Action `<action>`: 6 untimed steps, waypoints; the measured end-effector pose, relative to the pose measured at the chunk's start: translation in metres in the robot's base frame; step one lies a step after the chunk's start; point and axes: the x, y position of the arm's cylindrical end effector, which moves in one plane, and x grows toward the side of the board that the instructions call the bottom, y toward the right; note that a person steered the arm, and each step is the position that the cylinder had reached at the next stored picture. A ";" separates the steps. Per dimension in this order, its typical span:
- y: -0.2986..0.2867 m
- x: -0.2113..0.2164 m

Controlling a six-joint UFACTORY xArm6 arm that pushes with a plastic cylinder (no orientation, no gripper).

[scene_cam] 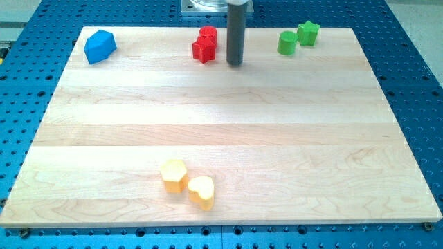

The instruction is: Separate the red blocks from each other

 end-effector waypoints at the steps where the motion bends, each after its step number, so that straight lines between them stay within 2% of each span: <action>1: -0.009 -0.032; 3: -0.058 -0.041; 4: -0.126 -0.017; 5: -0.131 -0.019; 6: -0.131 -0.062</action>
